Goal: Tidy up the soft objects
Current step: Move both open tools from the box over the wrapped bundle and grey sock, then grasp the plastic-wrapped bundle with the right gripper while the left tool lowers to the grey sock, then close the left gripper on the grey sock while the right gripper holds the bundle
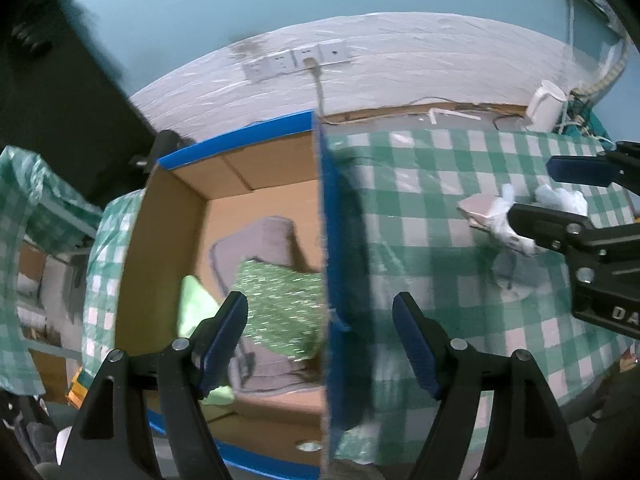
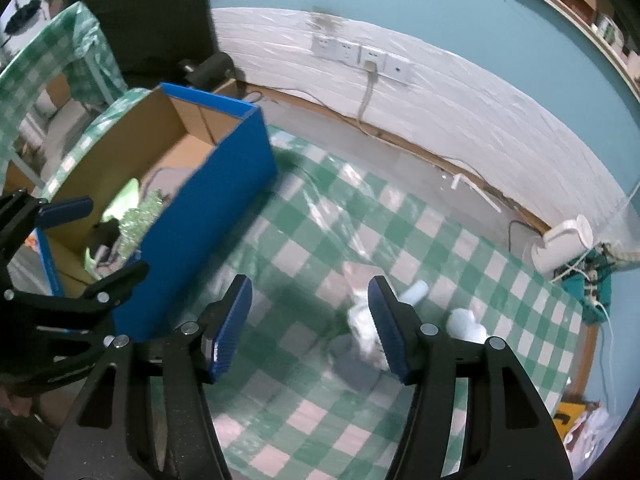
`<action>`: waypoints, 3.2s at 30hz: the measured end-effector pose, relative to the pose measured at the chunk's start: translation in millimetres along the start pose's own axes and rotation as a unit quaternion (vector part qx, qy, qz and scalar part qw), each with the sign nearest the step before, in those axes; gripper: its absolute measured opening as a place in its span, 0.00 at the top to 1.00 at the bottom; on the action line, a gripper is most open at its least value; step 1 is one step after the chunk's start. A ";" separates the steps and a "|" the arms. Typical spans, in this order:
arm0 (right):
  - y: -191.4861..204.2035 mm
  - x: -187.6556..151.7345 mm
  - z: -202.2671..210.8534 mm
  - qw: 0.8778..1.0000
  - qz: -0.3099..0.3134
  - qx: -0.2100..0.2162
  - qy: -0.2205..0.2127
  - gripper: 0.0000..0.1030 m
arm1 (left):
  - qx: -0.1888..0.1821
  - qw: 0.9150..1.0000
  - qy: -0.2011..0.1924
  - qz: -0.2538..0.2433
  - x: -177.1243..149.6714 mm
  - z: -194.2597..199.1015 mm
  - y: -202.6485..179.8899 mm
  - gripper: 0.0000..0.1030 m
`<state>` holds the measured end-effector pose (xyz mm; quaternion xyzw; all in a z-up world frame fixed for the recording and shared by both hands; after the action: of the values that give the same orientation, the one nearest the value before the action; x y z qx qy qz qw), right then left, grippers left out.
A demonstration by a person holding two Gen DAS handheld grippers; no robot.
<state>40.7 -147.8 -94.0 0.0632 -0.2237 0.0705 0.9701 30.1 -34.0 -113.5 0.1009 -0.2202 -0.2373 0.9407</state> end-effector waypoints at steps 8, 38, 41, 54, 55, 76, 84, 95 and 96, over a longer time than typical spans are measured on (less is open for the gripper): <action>-40.1 -13.8 -18.3 0.999 -0.028 -0.016 0.025 0.41 | -0.016 0.999 0.012 -0.027 11.8 -15.3 -36.7 0.26; -79.8 -42.5 -92.8 0.994 -0.059 0.024 0.084 0.55 | -0.031 0.992 0.081 -0.090 25.4 -89.1 -110.4 0.24; -78.1 -41.7 -81.4 0.996 -0.060 0.022 0.069 0.57 | -0.032 0.992 0.080 -0.089 24.5 -87.7 -110.5 0.23; -127.2 -60.8 -27.3 0.994 -0.109 -0.005 0.021 0.57 | -0.061 0.993 0.056 -0.081 36.7 -66.7 -145.1 0.14; -132.5 -64.7 -26.6 0.993 -0.114 -0.007 0.022 0.57 | -0.061 0.993 0.056 -0.086 37.0 -65.0 -151.7 0.14; -176.5 -105.5 -40.8 0.988 -0.143 -0.031 0.053 0.57 | -0.111 0.986 0.099 -0.070 51.4 -107.4 -200.5 0.11; -174.1 -105.9 -44.8 0.988 -0.137 -0.033 0.059 0.57 | -0.140 0.982 0.099 -0.077 47.1 -110.4 -209.9 0.55; -164.4 -99.7 -38.2 0.991 -0.122 -0.038 0.051 0.57 | -0.118 0.986 0.079 -0.092 45.2 -90.9 -205.8 0.74; -163.5 -98.8 -37.2 0.991 -0.121 -0.038 0.049 0.57 | -0.116 0.986 0.078 -0.090 45.2 -89.2 -203.0 0.75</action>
<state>-4.5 -313.3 -185.8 0.0495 -0.1688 -0.0529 0.9830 25.5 -224.5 -235.4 0.0284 -0.1074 -0.3365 0.9351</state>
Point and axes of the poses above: each gripper's, at about its wrist camera, not at the fingertips, and z roughly against the way its jaws point, y to its left, x to its top, the point moved 6 cm from there along -z, roughly the way its jaws point, and after that the axes turned 9 degrees about -z, right-handed, at the moved point
